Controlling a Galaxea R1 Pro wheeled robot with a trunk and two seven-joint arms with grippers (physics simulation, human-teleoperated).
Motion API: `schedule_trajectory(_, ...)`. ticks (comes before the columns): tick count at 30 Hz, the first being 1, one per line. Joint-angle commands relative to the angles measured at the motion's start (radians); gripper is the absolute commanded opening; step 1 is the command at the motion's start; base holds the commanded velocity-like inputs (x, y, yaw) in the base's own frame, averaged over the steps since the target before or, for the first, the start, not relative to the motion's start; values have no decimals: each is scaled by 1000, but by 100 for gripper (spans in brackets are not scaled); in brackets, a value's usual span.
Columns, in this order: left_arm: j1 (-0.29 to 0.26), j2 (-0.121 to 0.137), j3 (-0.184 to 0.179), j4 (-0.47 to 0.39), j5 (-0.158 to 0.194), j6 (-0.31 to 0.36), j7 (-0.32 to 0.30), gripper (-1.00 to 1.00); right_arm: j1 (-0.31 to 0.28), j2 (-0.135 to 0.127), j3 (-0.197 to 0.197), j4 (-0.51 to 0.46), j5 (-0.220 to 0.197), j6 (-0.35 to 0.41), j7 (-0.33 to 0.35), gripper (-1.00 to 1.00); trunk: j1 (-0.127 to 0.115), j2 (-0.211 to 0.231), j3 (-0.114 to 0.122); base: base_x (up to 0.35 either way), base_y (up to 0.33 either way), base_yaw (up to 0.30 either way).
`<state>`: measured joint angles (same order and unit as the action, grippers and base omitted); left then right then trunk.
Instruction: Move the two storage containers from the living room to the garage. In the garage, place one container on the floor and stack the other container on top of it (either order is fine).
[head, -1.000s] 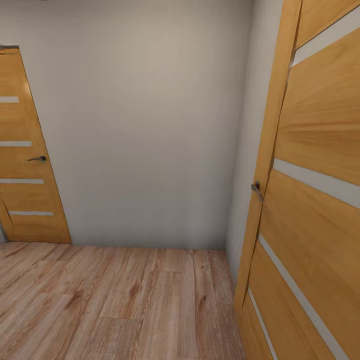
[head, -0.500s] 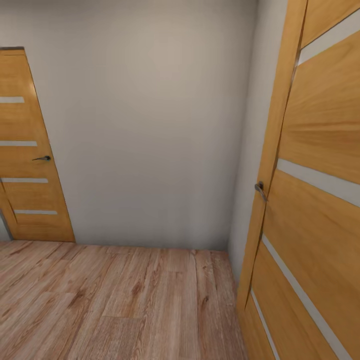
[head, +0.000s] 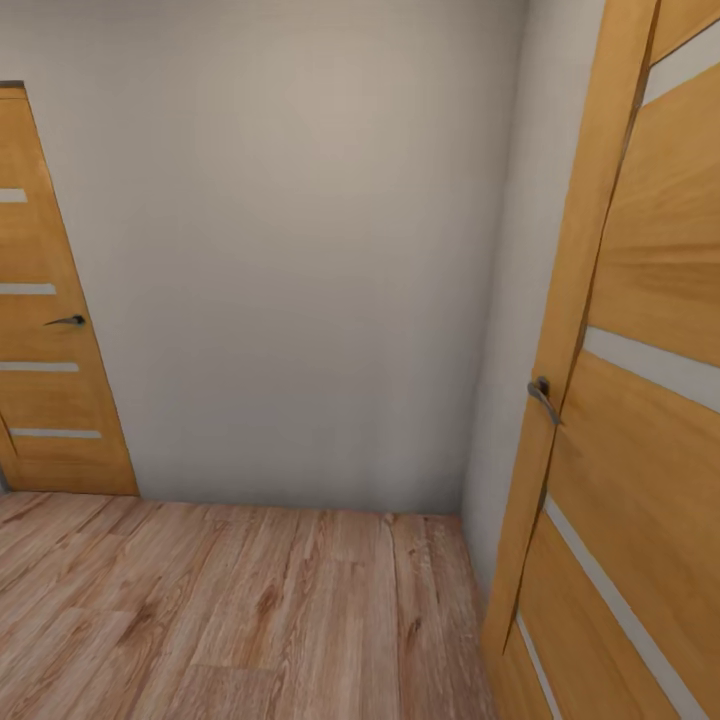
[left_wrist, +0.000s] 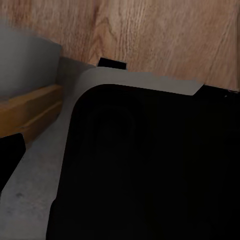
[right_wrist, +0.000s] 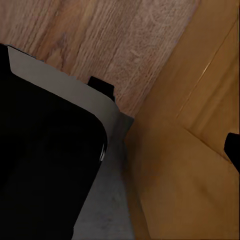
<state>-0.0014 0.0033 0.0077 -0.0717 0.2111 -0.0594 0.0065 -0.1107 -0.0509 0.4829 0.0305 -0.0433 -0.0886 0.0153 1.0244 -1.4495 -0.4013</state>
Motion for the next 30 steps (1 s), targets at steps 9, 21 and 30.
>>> schedule_trajectory(9, 0, 1, 0, 0, 5, -2, 1, 100, -1, 0, 5, 3, -5, -6, 2, 100, 1, 0, -1, 321, 0, 0)
schedule_trajectory(21, 0, 1, 0, 0, 5, -2, 1, 100, -1, 0, 4, 3, -6, -7, 1, 100, 1, 0, -1, 321, 0, 50)
schedule_trajectory(30, 0, 1, 0, 0, 5, -2, 1, 100, -1, 0, 3, 2, -5, -7, 1, 100, 1, 0, -1, 321, 0, 242)
